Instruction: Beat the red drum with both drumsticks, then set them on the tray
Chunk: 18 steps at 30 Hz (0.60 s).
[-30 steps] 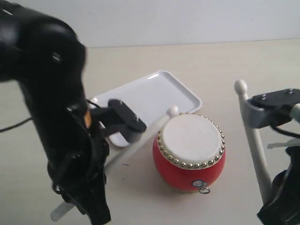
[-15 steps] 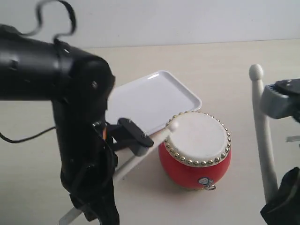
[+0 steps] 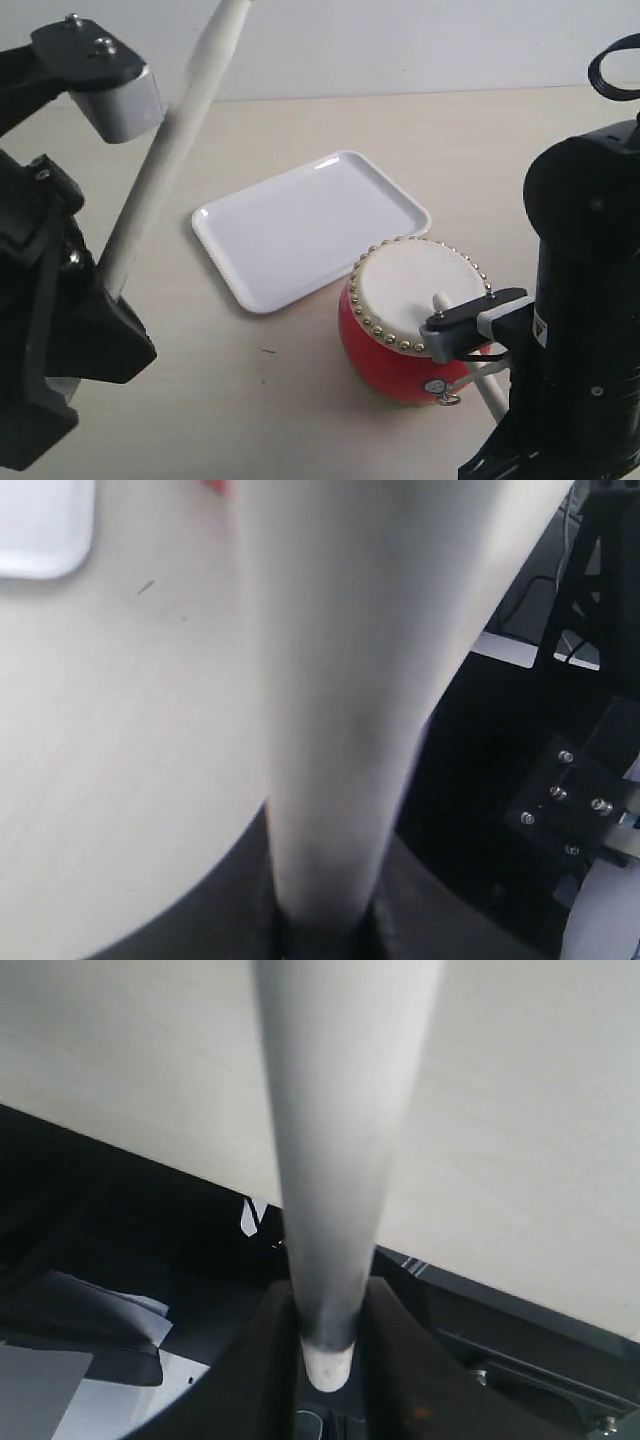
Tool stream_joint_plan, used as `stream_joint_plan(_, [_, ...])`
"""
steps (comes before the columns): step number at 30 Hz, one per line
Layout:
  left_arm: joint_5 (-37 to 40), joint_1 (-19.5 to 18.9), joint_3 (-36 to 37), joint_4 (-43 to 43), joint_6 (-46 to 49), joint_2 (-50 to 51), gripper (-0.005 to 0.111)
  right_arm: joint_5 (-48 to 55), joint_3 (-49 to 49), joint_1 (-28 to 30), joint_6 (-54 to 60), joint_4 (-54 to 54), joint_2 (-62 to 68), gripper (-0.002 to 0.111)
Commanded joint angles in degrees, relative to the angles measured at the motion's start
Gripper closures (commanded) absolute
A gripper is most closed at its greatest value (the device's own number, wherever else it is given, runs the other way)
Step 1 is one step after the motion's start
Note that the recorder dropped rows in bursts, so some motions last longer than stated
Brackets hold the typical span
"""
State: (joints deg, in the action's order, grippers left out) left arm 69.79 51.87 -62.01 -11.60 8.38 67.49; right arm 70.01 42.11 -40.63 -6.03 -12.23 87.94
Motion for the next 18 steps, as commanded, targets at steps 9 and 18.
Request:
stream_joint_plan(9, [0.2, 0.1, 0.0, 1.9, 0.1, 8.7, 0.107, 0.0, -1.1, 0.0, -1.7, 3.7, -9.7, 0.108])
stream_joint_plan(18, [0.2, 0.1, 0.0, 0.7, 0.3, 9.3, 0.107, 0.0, -1.1, 0.0, 1.0, 5.9, -2.4, 0.108])
